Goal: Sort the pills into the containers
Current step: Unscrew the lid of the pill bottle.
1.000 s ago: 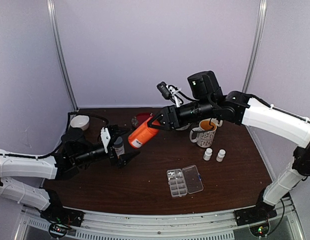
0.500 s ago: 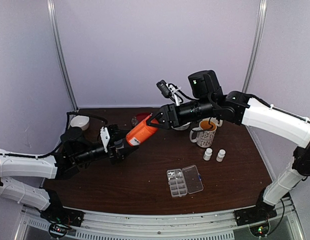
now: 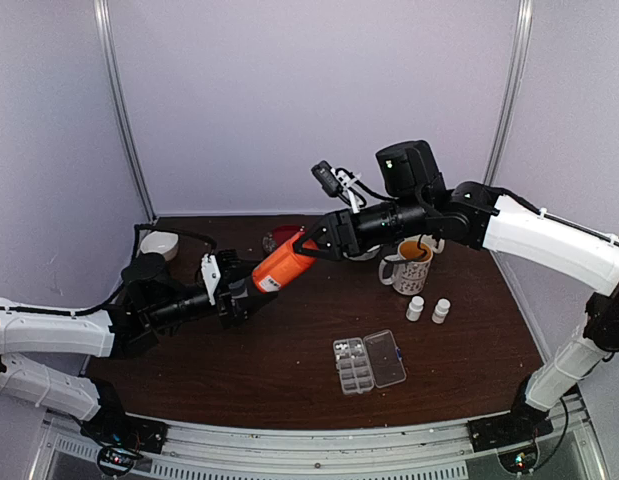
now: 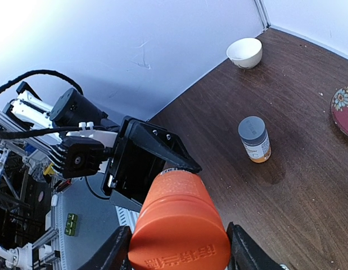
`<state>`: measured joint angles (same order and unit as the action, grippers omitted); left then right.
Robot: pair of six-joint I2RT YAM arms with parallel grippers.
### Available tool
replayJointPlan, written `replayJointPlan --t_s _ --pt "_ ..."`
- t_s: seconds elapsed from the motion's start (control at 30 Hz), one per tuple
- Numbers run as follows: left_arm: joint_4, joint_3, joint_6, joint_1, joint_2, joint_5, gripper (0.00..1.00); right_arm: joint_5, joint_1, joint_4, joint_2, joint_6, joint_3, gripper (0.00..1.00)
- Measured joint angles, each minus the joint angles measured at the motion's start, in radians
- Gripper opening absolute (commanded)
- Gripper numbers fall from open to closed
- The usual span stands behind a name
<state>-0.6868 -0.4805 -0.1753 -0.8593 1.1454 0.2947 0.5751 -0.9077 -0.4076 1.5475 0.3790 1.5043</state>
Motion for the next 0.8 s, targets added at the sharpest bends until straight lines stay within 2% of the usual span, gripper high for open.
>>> replayJointPlan --t_s 0.17,0.43,0.63,0.8 --pt "0.000 0.000 0.014 0.001 0.002 0.032 0.13 0.047 0.005 -0.011 -0.004 -0.143 0.000 0.26" --pt "0.012 -0.003 0.058 0.001 0.027 0.115 0.11 0.124 0.006 -0.079 -0.010 -0.573 0.000 0.26" --pt "0.014 -0.003 0.060 -0.004 0.031 0.169 0.10 0.155 0.004 -0.185 -0.023 -1.090 0.013 0.13" --pt "-0.003 -0.004 0.064 -0.007 0.031 0.207 0.10 0.154 0.001 -0.302 -0.017 -1.545 0.068 0.11"
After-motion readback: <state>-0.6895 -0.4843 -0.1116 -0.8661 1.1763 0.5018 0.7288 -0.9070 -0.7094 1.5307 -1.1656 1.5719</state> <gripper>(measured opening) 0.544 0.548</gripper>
